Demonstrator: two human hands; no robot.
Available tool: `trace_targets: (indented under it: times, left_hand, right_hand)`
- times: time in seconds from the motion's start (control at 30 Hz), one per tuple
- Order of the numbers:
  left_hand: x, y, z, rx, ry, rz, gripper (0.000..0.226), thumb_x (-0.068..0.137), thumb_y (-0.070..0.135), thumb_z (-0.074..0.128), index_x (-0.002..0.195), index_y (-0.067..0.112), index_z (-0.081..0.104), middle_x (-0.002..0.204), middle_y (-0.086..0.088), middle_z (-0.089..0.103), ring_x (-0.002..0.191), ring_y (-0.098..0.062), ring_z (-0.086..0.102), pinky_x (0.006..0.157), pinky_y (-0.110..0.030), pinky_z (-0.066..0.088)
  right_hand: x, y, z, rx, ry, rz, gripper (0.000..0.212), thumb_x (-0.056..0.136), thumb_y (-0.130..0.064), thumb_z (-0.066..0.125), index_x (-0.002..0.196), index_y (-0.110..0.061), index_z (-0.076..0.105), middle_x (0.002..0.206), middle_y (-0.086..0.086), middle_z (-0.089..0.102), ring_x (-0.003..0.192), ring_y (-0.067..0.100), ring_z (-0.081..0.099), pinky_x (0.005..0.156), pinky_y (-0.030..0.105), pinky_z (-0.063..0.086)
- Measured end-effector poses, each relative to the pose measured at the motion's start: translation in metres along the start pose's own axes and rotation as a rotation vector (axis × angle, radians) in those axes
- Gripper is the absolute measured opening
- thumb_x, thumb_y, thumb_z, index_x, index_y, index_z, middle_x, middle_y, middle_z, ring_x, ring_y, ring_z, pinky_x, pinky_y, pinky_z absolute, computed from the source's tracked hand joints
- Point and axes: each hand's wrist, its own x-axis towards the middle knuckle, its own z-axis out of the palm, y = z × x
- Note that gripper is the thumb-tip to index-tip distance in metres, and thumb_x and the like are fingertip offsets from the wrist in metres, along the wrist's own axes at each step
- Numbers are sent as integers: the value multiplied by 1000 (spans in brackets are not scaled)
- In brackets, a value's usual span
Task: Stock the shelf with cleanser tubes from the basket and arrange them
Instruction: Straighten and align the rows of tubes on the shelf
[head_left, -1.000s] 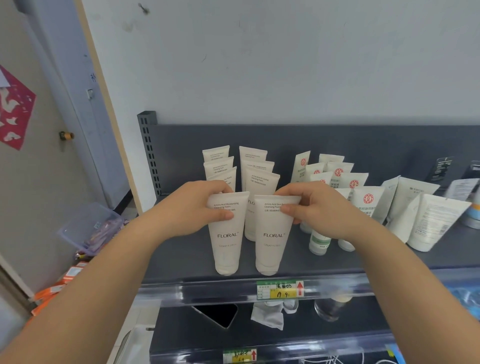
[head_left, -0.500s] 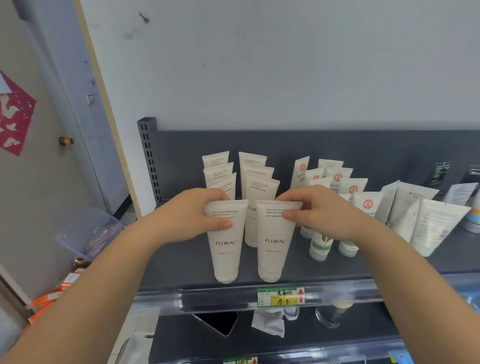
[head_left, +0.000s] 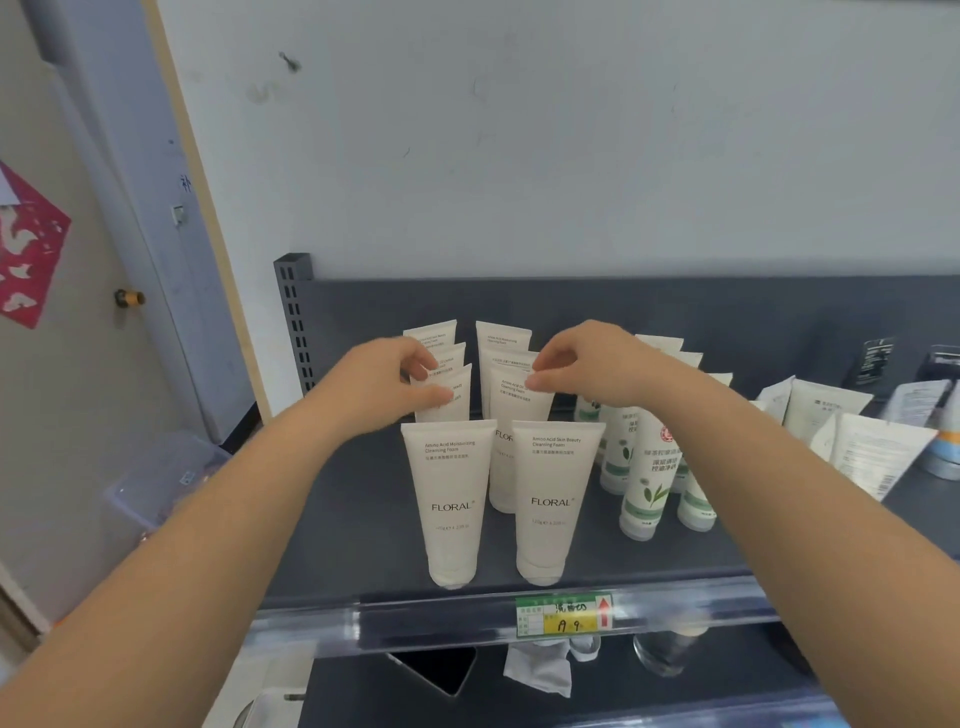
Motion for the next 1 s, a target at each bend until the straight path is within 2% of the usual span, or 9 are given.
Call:
trace_targets:
  times: [0.07, 0.13, 0.2, 0.3, 0.43, 0.57, 0.67, 0.87, 1.0]
  left_hand:
    - [4, -6, 9, 16, -68, -12, 32, 84, 42, 70, 112, 31, 61, 106, 14, 64, 89, -5, 61, 72, -25, 47]
    - [7, -13, 15, 8, -78, 2, 29, 88, 38, 66, 116, 30, 62, 113, 11, 64, 91, -8, 62, 75, -27, 48]
    - [9, -16, 17, -5, -64, 13, 27, 90, 33, 64, 117, 30, 63, 117, 10, 63, 93, -9, 61, 78, -28, 47]
    - [8, -19, 15, -55, -61, 24, 22, 91, 30, 64, 114, 29, 65, 112, 12, 65, 90, -5, 62, 74, -24, 48]
    - [8, -19, 13, -118, -85, 29, 20, 92, 26, 65, 112, 27, 65, 108, 11, 67, 87, -4, 65, 65, -16, 48]
    - [6, -22, 11, -100, -117, 53, 18, 91, 30, 65, 109, 31, 66, 108, 12, 68, 88, -9, 67, 82, -35, 55]
    - [3, -21, 10, -131, -154, 74, 16, 90, 31, 67, 106, 33, 67, 103, 13, 70, 87, -12, 68, 85, -40, 55]
    - [-3, -15, 8, -158, -197, 88, 15, 91, 29, 66, 103, 38, 65, 104, 15, 69, 86, -6, 67, 74, -23, 52]
    - [-5, -12, 7, -220, -231, 76, 17, 92, 24, 65, 107, 31, 66, 106, 13, 68, 86, -4, 67, 61, -10, 48]
  right_hand:
    - [7, -1, 6, -32, -48, 6, 29, 86, -41, 68, 107, -20, 70, 104, -8, 68, 90, 11, 64, 76, 25, 48]
    - [10, 2, 11, -56, -80, -6, 17, 89, -34, 67, 86, -17, 70, 87, -3, 70, 72, 10, 64, 65, 24, 45]
    - [10, 6, 14, -55, -73, -12, 21, 91, -27, 65, 75, -13, 66, 76, 1, 69, 68, 13, 65, 62, 26, 47]
    - [8, 14, 13, -52, -54, -3, 18, 90, -24, 65, 92, -8, 72, 86, 7, 72, 77, 20, 70, 72, 35, 57]
    - [5, 20, 11, -20, -62, -13, 16, 90, -23, 66, 94, -10, 73, 88, 7, 73, 79, 20, 71, 78, 39, 58]
    - [4, 20, 9, -31, -102, -31, 18, 90, -24, 66, 94, -8, 73, 89, 6, 74, 78, 14, 72, 82, 39, 58]
    - [1, 20, 9, -69, -104, -43, 20, 90, -26, 66, 95, -9, 74, 89, 8, 73, 81, 19, 70, 80, 38, 56]
    - [-7, 24, 2, -73, -124, -71, 14, 89, -28, 66, 99, -26, 75, 89, -11, 72, 84, 11, 66, 78, 28, 53]
    - [-6, 30, 1, -59, -144, -69, 14, 89, -28, 66, 97, -23, 76, 90, -3, 74, 84, 16, 69, 83, 36, 55]
